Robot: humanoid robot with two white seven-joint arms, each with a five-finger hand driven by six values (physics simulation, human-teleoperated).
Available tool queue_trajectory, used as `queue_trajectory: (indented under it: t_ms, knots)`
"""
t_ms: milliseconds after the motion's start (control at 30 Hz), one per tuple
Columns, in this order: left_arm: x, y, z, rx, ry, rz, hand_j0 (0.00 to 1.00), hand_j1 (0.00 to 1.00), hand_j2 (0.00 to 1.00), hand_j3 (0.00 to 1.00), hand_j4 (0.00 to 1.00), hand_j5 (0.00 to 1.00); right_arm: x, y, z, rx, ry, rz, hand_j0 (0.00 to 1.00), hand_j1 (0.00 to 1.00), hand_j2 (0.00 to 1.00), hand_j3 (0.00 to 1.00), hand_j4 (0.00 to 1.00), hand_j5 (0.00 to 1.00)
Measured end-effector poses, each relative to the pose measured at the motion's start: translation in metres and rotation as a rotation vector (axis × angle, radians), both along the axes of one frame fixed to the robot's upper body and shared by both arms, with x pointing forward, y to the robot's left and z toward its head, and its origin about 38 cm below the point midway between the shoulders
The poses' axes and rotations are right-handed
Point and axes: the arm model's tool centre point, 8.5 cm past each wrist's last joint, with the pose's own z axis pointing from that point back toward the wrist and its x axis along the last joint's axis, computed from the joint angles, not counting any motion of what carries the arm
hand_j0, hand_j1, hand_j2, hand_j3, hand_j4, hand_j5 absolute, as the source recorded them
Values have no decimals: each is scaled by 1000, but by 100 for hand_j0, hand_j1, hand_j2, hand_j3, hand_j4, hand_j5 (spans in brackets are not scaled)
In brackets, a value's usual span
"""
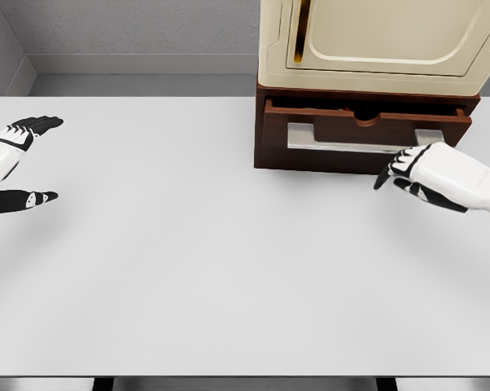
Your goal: Put the switch into the drawer with left arm, and close the drawer with right arm
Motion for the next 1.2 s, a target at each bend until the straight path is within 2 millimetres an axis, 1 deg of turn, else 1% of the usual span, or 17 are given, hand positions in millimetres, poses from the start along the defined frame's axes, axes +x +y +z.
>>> queue_trajectory:
  t_ms: [100, 200, 300, 367, 533, 700, 800, 867, 933, 1000, 1067, 1200]
  knots:
    - [0, 1, -1, -2, 3, 2, 100, 100, 100, 100, 100, 100, 5, 2, 3, -1, -8, 5, 49, 49, 49, 49, 49, 49]
    - [-2, 2, -1, -2, 4, 3, 100, 100, 100, 100, 100, 100, 7, 1, 0, -1, 3, 2, 49, 49, 49, 49, 49, 49]
    - [-2, 3, 1, -2, -1, 7, 100, 100, 100, 100, 100, 100, 2, -2, -12, -14, 39, -2, 49, 49, 49, 49, 49, 49]
    - [-2, 3, 1, -3, -2, 7, 100, 100, 100, 100, 100, 100, -6, -6, -22, -29, 74, -7, 48, 48, 48, 48, 48, 48]
    - [-3, 3, 1, -4, -3, 8, 100, 100, 100, 100, 100, 100, -2, -8, -15, -36, 56, -10, 48, 48, 48, 48, 48, 48]
    - [-3, 4, 2, -4, -4, 9, 100, 100, 100, 100, 100, 100, 4, -1, -9, -14, 28, -1, 48, 48, 48, 48, 48, 48]
    - [-3, 4, 2, -4, -4, 9, 100, 100, 100, 100, 100, 100, 6, 2, -10, -7, 25, -1, 49, 49, 49, 49, 49, 49]
    - [-3, 4, 1, -4, -3, 9, 100, 100, 100, 100, 100, 100, 9, 3, -8, -1, 15, -2, 49, 49, 49, 49, 49, 49]
    - [-3, 4, 1, -4, -2, 10, 100, 100, 100, 100, 100, 100, 10, 5, -11, 9, 18, -4, 50, 50, 50, 50, 50, 50]
    - [-4, 4, 0, -5, 0, 10, 100, 100, 100, 100, 100, 100, 18, 10, -2, 6, -10, 6, 50, 50, 50, 50, 50, 50]
    - [-4, 4, 0, -5, -1, 9, 100, 100, 100, 100, 100, 100, 20, 14, -9, 11, 4, 12, 50, 50, 50, 50, 50, 50]
    - [-4, 3, 2, -3, -5, 6, 100, 100, 100, 100, 100, 100, 24, 18, -12, 10, 9, 14, 50, 50, 50, 50, 50, 50]
